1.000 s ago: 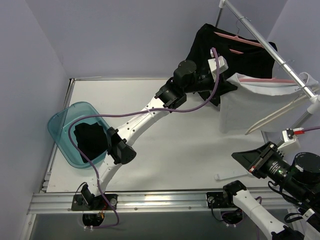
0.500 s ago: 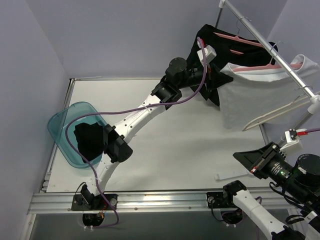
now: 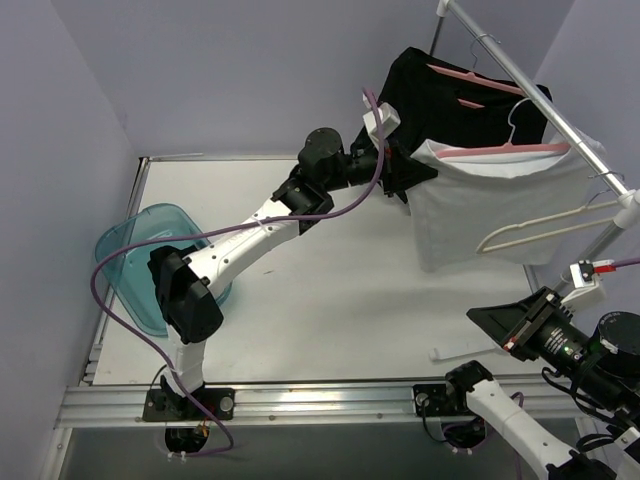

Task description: Remove the skirt from the hanger

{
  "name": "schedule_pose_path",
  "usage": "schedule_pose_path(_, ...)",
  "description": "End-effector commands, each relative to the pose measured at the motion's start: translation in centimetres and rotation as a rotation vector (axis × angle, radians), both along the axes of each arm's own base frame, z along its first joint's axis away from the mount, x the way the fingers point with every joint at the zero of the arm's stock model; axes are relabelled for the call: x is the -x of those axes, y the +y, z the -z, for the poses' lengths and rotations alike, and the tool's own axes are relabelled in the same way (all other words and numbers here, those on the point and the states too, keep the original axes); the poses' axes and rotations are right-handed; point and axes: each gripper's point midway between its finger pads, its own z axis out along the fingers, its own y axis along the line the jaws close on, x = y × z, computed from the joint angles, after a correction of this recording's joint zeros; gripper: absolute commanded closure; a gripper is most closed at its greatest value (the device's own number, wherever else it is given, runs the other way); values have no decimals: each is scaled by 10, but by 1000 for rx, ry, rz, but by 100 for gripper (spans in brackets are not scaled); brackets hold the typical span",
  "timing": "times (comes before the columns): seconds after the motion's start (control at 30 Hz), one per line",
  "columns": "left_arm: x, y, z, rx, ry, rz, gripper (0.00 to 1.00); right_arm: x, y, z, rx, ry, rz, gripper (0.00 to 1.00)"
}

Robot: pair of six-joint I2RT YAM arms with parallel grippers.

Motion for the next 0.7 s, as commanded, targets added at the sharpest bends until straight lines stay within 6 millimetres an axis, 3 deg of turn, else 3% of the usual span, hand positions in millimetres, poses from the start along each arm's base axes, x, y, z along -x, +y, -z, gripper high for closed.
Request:
schedule_pose_path(0.0,19,27,-67,158,-114,5,98,-5,-1,2,24,-5,0,100)
schedule_pose_path(0.03,22,28,-75,158,-118,21,98,-6,0,1,21,-9,-1,100)
schedule_pose_path(0.1,21,23,-64,103,-81,31,98,-6,2,1,18,-10,-16,100)
schedule_pose_path(0.23,25,42,-59,52,-52,-46,98,-13,6,-5,30,-25,-31,100)
schedule_pose_path(0.3,25,52,-45,-8,-12,-92,98,-17,8,-8,43,-40,-42,94)
schedule_pose_path(0.33,32,66,-53,-11,-30,-113,98,-21,13,-9,46,-43,-61,93)
schedule_pose_path(0.4,30,78,-25,-107,24,-167,98,-27,18,-10,62,-55,-89,89)
schedule_pose_path(0.47,41,104,-31,-121,19,-205,98,-35,26,-14,73,-79,-125,79)
schedule_pose_path(0.5,41,110,-10,-166,52,-215,98,-39,29,-13,78,-79,-132,78)
schedule_pose_path(0.53,54,127,-22,-143,37,-222,98,-46,33,-16,82,-88,-142,78)
schedule_pose_path(0.57,57,137,-21,-143,44,-233,98,-48,37,-16,85,-94,-161,78)
schedule_pose_path(0.6,61,141,-3,-172,69,-232,98,-51,39,-17,101,-106,-180,77)
schedule_pose_path(0.67,77,161,-10,-165,67,-247,98,-61,46,-19,113,-113,-199,78)
